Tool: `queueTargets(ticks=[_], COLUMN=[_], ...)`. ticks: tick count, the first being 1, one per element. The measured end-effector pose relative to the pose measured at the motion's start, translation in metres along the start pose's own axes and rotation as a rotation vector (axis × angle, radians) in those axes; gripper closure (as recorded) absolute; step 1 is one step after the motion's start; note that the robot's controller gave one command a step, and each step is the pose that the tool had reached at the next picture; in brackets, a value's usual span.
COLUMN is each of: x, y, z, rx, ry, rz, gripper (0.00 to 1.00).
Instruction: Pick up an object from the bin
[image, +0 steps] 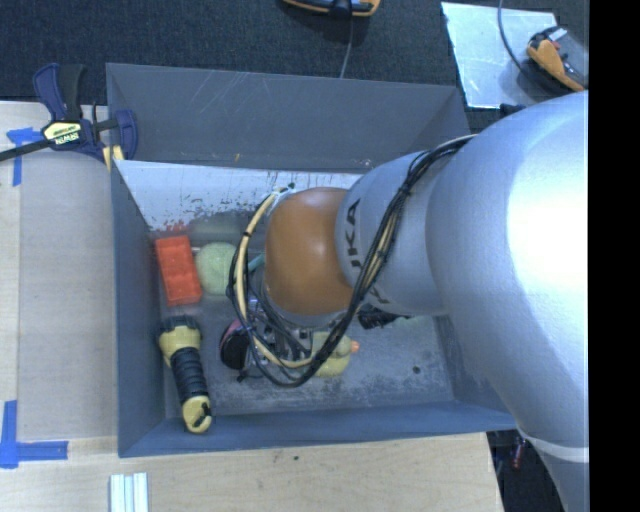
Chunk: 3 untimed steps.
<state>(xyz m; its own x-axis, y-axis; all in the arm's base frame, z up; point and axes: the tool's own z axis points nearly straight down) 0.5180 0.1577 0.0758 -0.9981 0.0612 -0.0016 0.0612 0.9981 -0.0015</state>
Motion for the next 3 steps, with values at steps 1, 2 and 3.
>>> queueTargets(ticks=[1,2,3], x=[0.000,0.000,0.000], y=[-0.001,-0.001,-0.001], z=[-0.017,-0.033,-0.055], rx=[0.000,0.000,0.000], ry=[0.000,0.000,-0.001], rz=[0.001,0.001,0.001], gripper=[1.00,1.00,1.00])
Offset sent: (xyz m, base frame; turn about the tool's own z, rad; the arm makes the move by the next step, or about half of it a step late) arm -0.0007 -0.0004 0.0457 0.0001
